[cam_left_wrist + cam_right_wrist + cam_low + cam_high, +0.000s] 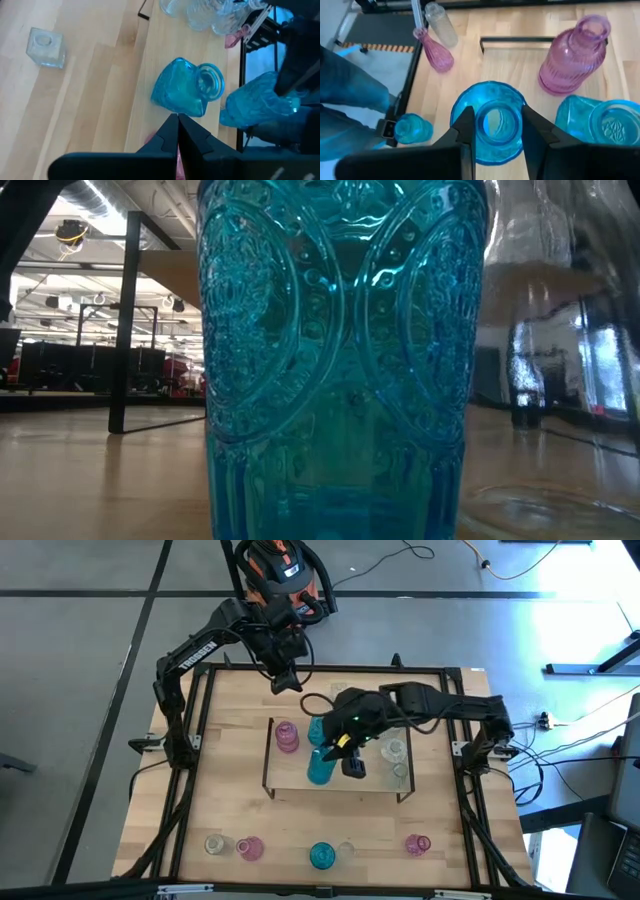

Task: Sort vases onto shelf
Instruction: Put the blue vase on the shelf aligned with the other blue vase

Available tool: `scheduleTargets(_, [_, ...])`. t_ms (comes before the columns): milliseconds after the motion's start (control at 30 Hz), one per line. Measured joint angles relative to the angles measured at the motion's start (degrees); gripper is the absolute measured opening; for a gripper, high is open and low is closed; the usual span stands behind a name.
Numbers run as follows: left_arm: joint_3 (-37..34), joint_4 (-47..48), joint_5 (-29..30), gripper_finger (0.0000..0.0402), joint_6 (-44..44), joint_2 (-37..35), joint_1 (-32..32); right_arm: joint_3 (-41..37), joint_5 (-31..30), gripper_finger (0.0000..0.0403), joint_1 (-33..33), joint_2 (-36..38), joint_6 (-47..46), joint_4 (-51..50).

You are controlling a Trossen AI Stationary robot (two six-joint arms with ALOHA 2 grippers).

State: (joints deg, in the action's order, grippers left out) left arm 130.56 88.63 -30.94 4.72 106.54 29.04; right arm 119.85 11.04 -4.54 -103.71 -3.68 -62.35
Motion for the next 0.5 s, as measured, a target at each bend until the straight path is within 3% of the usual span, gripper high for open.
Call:
scheduleTargets(233, [0.0, 1.4, 0.0, 0.0, 2.3, 0.0, 0.0, 0.0, -0.7, 0.0081, -0.4, -2.2, 2.8, 0.4])
scheduleTargets(500, [0.0, 1.4, 0.0, 0.0, 3.7, 0.0, 0.0, 0.0, -5.9, 0.0081, -2.7, -4.3, 6.8, 0.4])
